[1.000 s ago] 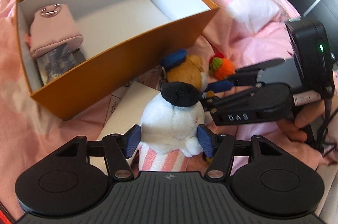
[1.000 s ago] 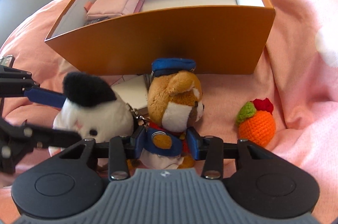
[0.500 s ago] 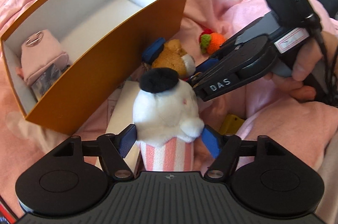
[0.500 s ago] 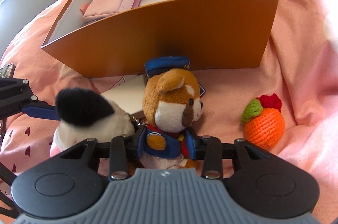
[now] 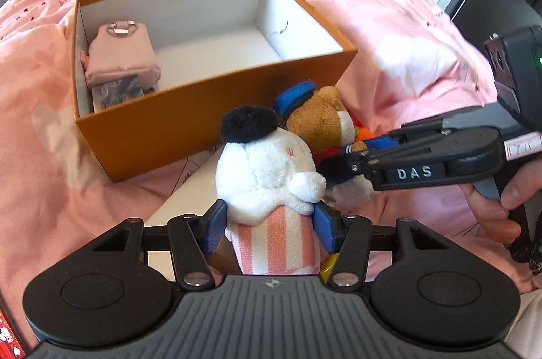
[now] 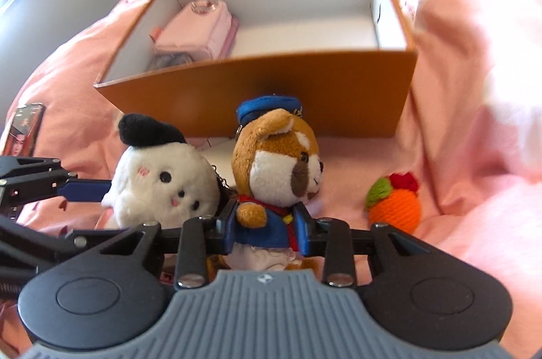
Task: Organize objects
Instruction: 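Lift both plush toys and carry them over the orange box, then lower both plush toys into the orange box and open both tools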
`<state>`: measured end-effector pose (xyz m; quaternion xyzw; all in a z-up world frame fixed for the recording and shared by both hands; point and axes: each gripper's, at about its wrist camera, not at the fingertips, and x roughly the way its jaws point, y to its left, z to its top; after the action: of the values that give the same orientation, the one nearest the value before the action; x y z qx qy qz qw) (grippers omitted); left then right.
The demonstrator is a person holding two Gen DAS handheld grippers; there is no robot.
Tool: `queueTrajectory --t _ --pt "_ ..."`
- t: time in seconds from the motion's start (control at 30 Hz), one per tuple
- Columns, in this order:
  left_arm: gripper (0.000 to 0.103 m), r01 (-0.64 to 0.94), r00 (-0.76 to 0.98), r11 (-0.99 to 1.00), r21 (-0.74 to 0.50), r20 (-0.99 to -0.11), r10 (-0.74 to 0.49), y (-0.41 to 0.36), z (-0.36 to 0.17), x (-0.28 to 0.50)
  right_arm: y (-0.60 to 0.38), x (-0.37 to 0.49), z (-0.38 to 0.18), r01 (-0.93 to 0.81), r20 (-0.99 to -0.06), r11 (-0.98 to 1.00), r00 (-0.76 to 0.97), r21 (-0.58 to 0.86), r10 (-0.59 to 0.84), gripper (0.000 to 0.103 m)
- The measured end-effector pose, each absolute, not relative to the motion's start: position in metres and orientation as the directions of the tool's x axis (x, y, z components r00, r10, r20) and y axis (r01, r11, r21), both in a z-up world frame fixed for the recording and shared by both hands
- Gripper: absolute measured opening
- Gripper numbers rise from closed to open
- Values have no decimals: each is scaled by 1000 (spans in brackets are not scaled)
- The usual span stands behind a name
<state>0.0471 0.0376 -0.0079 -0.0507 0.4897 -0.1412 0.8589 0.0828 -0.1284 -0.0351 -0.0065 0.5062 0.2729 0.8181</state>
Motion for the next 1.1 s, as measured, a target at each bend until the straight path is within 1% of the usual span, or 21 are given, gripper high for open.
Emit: queueTrajectory --t 0.3,0.67,0.8,0.9,1.0,1.1 --pt "62 137 591 944 -301 -740 -322 46 30 51 -147 71 21 -472 -758 831 415 293 503 35" --pt "62 58 738 943 -328 -621 -262 59 68 92 -135 102 79 -525 -616 801 539 288 575 35" --pt "62 45 746 937 -346 -613 -262 71 71 116 -124 126 87 -533 -588 798 562 282 582 35" --pt "62 31 730 914 -406 -615 -298 90 68 137 -116 145 84 -523 -588 801 563 291 581 35" --pt "62 -7 691 877 -480 -637 -343 110 52 159 -110 166 74 -497 -611 812 551 306 568 35" --pt "62 -40 633 852 -522 -674 -382 118 26 176 -107 184 56 -463 -653 822 516 333 555 35"
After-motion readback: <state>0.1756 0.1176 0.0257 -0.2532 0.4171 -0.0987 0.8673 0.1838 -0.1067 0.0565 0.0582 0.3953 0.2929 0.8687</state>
